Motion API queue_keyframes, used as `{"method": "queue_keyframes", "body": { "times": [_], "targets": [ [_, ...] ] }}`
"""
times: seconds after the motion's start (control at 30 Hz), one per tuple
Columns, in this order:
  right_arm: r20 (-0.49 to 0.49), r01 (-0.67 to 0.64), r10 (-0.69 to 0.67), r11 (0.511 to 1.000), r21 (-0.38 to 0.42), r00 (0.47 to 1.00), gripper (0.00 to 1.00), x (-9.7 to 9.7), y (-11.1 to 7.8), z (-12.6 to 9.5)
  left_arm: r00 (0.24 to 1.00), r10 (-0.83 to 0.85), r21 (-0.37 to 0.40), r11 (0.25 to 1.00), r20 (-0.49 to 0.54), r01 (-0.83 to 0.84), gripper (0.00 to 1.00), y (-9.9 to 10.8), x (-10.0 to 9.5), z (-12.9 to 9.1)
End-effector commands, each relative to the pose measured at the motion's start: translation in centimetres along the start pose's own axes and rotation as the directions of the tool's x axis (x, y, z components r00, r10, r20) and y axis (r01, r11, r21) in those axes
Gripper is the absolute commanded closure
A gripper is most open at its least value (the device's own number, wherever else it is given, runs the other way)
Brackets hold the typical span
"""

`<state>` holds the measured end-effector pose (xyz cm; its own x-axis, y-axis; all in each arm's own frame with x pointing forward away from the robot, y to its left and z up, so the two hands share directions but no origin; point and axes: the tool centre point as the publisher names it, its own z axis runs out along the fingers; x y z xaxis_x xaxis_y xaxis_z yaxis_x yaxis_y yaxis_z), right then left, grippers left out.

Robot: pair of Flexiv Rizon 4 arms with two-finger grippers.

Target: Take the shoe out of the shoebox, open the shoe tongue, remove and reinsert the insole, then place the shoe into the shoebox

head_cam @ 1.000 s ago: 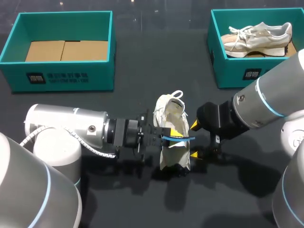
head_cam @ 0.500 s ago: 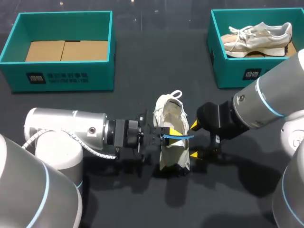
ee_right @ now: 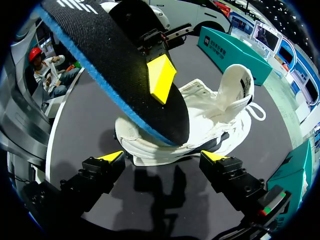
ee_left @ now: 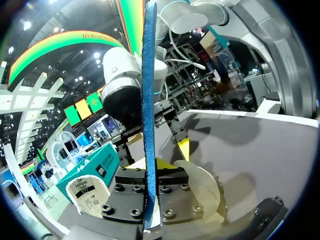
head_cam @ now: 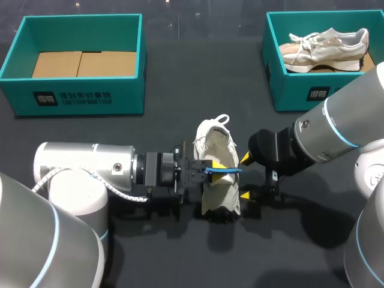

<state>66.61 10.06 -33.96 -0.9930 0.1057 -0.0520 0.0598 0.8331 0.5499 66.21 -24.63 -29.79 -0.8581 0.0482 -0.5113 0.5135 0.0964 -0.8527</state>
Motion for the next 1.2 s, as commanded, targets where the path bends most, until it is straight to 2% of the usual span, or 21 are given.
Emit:
{"method": "queue_keyframes", "body": {
  "times": [0.03, 0.73, 0.93, 1.1, 1.13, 1.17, 1.2],
  "targets": [
    [0.003, -0.001, 0.001, 1.0, 0.001, 1.0, 0.0, 0.1, 0.0, 0.0, 1.0, -0.001, -0.005, 1.0, 0.007, 0.001, 1.0, 0.9, 0.1, 0.5],
    [0.003, -0.001, 0.001, 1.0, 0.001, 1.0, 0.0, 0.1, 0.0, 0.0, 0.999, 0.024, -0.046, 0.999, 0.024, -0.023, 1.0, 4.8, -0.4, 0.4],
    [0.003, -0.001, 0.001, 1.0, 0.001, 1.0, 0.0, 0.1, 0.0, 0.0, 1.0, 0.01, -0.037, 0.999, 0.022, -0.009, 1.0, 5.0, -0.6, 0.4],
    [0.003, -0.001, 0.001, 1.0, 0.001, 1.0, 0.0, 0.1, 0.0, 0.0, 1.0, -0.001, -0.02, 1.0, 0.021, 0.001, 1.0, 4.3, -0.6, 0.4],
    [0.003, -0.001, 0.001, 1.0, 0.001, 1.0, 0.0, 0.1, 0.0, 0.0, 1.0, 0.001, -0.018, 1.0, 0.021, -0.001, 0.98, 4.1, -0.7, 0.4],
    [0.003, -0.001, 0.001, 1.0, 0.001, 1.0, 0.0, 0.1, 0.0, 0.0, 1.0, 0.001, -0.012, 1.0, 0.021, 0.0, 0.9, 3.9, -0.7, 0.4],
    [0.003, -0.001, 0.001, 1.0, 0.001, 1.0, 0.0, 0.1, 0.0, 0.0, 1.0, 0.0, -0.01, 1.0, 0.021, 0.0, 0.87, 3.7, -0.7, 0.4]
  ]
}}
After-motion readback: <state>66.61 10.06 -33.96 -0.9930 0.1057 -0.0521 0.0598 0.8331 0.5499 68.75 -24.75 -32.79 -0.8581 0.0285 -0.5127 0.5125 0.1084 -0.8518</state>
